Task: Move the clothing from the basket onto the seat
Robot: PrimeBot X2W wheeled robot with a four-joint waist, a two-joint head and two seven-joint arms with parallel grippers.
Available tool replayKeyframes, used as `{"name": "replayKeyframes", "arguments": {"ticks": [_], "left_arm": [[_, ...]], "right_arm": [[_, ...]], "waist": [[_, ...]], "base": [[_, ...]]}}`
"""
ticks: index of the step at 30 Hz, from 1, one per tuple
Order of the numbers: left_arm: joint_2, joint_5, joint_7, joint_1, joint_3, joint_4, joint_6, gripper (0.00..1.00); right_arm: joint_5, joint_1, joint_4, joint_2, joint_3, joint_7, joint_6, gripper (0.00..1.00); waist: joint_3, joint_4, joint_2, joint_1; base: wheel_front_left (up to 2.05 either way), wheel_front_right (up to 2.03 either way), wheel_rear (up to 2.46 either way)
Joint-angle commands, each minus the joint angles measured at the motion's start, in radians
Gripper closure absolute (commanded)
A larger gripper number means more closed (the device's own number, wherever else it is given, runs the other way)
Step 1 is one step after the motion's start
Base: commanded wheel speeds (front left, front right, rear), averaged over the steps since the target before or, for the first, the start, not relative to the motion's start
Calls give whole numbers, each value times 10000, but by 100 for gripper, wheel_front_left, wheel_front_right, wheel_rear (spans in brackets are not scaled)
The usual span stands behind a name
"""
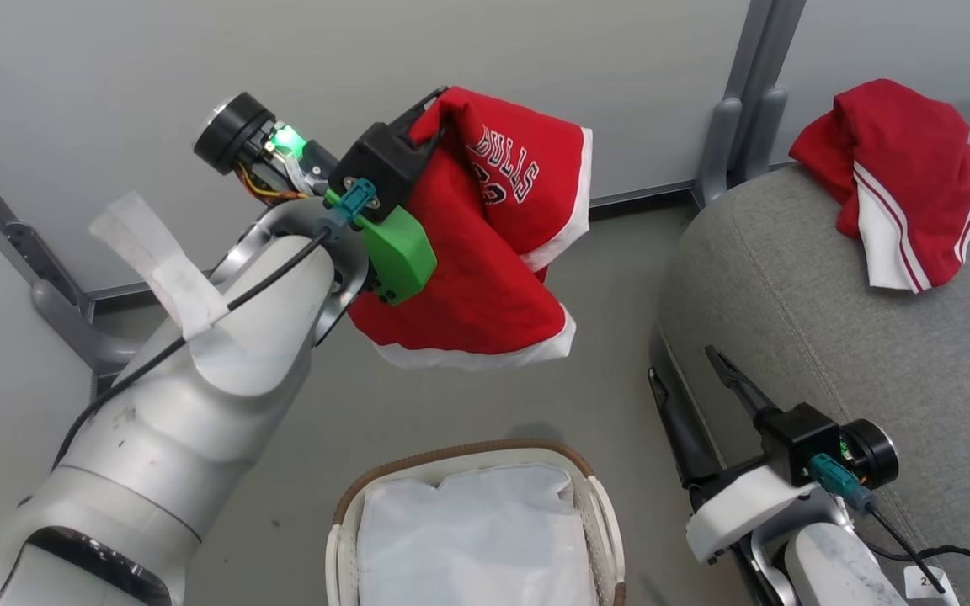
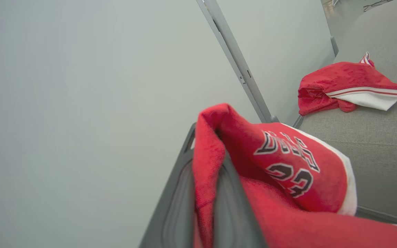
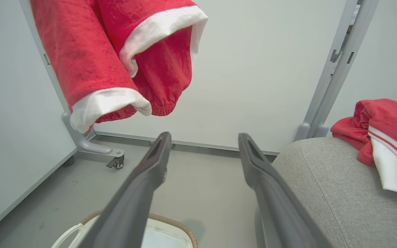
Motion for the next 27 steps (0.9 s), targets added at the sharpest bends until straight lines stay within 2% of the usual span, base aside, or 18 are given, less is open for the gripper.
{"name": "replayKeyframes", "arguments": {"ticks": [1, 14, 21, 27], "left_arm": [[33, -104, -6, -289, -65, 42, 17, 100], [-436, -626, -3, -1706, -1016, 76, 17, 100], [-764, -870, -4, -2161, -1378, 13, 17, 100], [-926, -980, -5, -1964, -1667, -191, 17, 100]], "right_arm": [[-58, -127, 20, -40, 126, -23, -14, 0], [477, -1054, 212, -42, 2046, -23, -14, 0], [737, -2017, 789, -31, 2261, -23, -14, 0], [1222, -2354, 169, -41, 2189, -23, -14, 0]], "waist": [[-90, 64, 0, 1], [-125, 404, 0, 1], [-29, 640, 0, 1], [-19, 727, 0, 1]], "base": [[0, 0, 0], [0, 0, 0], [0, 0, 0], [0, 0, 0]]}}
